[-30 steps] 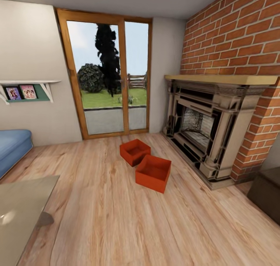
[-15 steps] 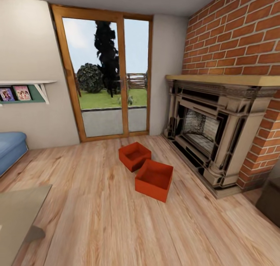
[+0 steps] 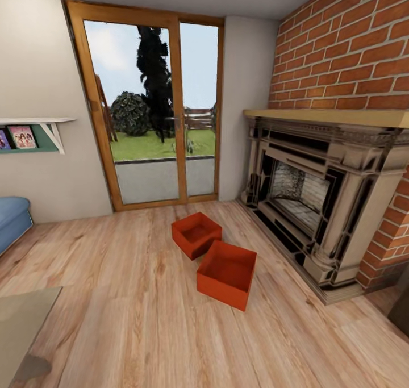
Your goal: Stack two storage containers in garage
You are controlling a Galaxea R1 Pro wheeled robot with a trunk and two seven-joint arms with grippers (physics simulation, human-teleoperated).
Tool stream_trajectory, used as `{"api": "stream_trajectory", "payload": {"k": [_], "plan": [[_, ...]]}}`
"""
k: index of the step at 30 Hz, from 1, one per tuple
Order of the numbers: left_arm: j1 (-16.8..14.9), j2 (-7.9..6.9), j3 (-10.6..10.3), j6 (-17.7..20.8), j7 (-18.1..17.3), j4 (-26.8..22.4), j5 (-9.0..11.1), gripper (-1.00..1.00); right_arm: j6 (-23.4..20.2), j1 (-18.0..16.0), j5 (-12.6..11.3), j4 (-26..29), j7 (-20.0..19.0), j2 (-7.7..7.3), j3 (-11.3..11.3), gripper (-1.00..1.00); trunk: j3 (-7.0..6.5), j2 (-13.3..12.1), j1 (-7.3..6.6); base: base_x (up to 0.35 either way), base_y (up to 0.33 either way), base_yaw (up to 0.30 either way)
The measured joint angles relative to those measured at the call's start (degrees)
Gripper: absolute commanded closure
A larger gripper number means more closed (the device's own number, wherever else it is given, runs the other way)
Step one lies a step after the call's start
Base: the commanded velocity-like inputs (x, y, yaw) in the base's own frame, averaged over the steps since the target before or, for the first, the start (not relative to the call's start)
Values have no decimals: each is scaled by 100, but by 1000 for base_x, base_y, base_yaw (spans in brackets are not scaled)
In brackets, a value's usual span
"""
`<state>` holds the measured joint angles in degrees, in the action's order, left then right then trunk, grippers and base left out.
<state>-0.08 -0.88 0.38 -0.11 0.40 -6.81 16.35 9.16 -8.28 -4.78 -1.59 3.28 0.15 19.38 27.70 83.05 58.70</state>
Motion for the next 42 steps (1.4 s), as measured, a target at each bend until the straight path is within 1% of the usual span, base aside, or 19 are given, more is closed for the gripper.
{"api": "stream_trajectory", "payload": {"k": [7,10,27,39,42], "plan": [[0,0,0,-4,0,0,1,-100,5,0,0,0,-1,0,0,-100,0,0,0,324,69,-7],[0,0,4,-5,0,-1,1,-100,9,1,-6,0,-1,6,-14,-100,0,0,0,323,156,-159],[0,5,4,-1,0,-1,-3,-100,10,1,-7,0,-1,8,-18,-100,0,0,0,306,192,-273],[0,6,-2,-7,0,-1,-10,-100,10,1,-8,0,1,8,-18,-100,0,0,0,317,30,-284],[0,9,3,-45,0,-2,-8,-100,8,1,-8,0,1,8,-18,-100,0,0,3,102,0,-284]]}}
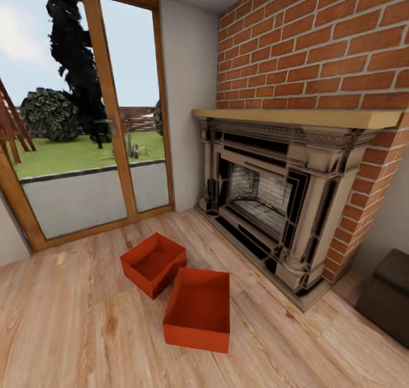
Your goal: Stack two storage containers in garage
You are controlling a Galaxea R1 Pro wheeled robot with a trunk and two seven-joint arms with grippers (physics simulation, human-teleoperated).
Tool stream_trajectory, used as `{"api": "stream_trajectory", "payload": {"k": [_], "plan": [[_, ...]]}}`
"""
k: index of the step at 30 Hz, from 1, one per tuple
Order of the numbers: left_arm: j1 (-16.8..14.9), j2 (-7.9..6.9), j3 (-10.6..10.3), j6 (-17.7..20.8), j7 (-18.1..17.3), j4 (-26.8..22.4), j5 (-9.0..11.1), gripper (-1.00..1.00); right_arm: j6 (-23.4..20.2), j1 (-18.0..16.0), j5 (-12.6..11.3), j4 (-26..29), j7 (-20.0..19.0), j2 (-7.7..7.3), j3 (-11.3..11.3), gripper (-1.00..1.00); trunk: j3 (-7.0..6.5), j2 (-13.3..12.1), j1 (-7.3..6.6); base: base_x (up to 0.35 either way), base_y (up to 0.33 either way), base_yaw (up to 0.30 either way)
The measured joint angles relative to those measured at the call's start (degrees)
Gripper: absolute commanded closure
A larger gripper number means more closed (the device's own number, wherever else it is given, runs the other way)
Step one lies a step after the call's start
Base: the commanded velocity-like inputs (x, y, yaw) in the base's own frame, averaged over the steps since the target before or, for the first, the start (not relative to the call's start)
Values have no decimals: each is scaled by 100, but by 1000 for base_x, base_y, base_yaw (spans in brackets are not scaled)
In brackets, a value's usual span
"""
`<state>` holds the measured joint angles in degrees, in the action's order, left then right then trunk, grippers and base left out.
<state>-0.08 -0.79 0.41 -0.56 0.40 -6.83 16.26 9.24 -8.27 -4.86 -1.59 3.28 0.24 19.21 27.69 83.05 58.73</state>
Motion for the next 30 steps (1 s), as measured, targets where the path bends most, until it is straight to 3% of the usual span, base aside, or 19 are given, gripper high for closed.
{"api": "stream_trajectory", "payload": {"k": [6,17,30], "plan": [[0,1,-4,-19,0,0,-8,-100,-6,-1,-1,0,-4,8,2,-100,0,0,1,12,0,-233],[0,23,11,-32,8,-22,-7,-100,-7,-1,0,0,-7,17,32,-100,1,0,0,13,0,-18],[0,10,-3,-32,0,-9,-17,-100,-7,-1,0,0,-6,8,19,-100,0,0,-3,285,0,0]]}}
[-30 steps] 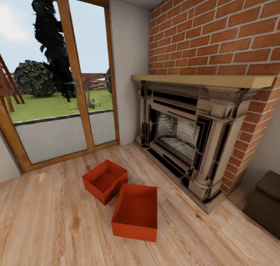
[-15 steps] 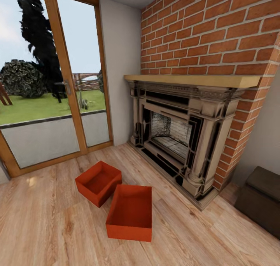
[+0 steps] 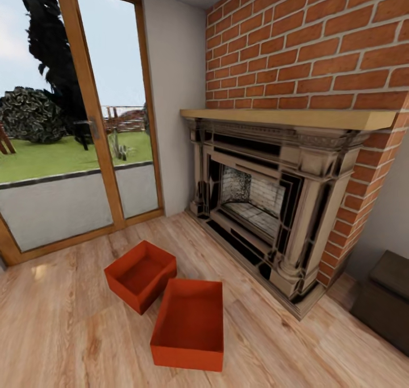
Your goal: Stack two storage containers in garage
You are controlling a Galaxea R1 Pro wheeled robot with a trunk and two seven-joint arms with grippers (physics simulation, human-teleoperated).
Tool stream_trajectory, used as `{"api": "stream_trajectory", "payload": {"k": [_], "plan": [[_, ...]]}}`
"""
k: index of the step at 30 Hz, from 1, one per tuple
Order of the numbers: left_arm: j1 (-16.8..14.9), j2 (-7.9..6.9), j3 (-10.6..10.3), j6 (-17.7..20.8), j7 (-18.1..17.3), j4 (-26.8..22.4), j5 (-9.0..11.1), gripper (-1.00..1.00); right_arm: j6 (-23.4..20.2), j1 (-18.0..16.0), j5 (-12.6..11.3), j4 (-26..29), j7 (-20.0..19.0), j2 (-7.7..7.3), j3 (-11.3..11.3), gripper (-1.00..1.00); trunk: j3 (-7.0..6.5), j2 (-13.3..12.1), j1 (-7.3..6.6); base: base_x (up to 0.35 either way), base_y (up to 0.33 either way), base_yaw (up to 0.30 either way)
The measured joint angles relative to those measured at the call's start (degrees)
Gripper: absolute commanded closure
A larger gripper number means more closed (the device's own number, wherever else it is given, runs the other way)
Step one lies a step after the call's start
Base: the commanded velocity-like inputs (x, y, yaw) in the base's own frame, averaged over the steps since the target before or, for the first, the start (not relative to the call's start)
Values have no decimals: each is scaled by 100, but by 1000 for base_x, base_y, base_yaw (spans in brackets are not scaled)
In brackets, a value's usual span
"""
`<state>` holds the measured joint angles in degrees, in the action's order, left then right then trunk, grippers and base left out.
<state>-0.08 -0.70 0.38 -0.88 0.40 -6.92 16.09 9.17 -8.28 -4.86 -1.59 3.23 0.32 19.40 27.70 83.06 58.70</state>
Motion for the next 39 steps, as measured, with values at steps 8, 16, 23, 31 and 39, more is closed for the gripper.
{"api": "stream_trajectory", "payload": {"k": [8,16,23,31,39], "plan": [[0,-1,4,0,0,0,2,-100,-1,0,0,0,2,-7,-2,-100,0,0,0,304,36,0],[0,-1,4,0,0,0,-7,-100,1,0,-7,0,4,-8,-16,-100,0,0,3,49,17,0],[0,-1,4,0,0,-1,-8,-100,1,1,-66,0,1,10,-48,-100,0,-1,3,2,1,-96],[0,0,5,0,2,0,-4,-100,0,0,-35,0,0,17,-39,-100,0,0,3,0,0,-107],[0,-1,5,0,2,-1,-6,-100,6,0,-6,0,-3,8,-10,-100,0,0,1,107,66,-1]]}}
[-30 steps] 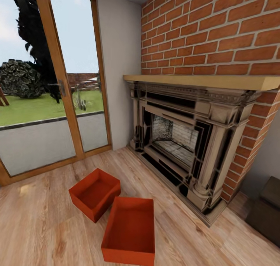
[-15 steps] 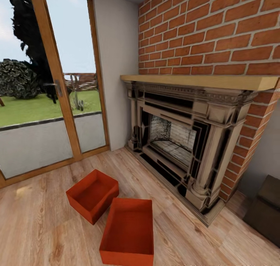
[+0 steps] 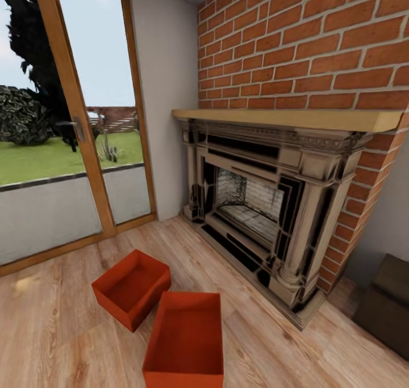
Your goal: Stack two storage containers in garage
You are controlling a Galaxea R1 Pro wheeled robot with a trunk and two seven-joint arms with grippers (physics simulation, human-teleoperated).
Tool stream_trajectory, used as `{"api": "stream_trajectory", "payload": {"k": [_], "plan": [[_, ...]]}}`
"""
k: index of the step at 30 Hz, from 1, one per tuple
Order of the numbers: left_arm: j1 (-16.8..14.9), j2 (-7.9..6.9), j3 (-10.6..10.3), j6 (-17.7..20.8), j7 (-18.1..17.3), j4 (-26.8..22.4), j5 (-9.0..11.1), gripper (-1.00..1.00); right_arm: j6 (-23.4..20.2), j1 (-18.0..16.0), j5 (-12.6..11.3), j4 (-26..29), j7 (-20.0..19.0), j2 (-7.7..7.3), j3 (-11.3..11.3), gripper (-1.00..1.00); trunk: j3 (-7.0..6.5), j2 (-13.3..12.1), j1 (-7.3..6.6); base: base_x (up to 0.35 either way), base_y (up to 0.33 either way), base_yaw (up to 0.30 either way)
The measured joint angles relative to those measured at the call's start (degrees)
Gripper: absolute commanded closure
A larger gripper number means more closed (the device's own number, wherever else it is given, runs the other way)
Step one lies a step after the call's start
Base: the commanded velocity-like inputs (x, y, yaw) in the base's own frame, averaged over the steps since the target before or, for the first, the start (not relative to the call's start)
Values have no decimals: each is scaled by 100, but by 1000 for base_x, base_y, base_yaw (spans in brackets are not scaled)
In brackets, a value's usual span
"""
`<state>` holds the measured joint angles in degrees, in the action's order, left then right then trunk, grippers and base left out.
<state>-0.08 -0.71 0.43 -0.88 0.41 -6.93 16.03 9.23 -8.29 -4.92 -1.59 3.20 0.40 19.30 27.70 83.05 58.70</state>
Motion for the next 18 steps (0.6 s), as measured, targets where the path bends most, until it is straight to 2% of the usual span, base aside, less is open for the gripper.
{"api": "stream_trajectory", "payload": {"k": [18], "plan": [[0,0,-1,0,-2,1,8,-100,2,0,0,0,0,0,-1,-100,0,0,-1,281,217,0]]}}
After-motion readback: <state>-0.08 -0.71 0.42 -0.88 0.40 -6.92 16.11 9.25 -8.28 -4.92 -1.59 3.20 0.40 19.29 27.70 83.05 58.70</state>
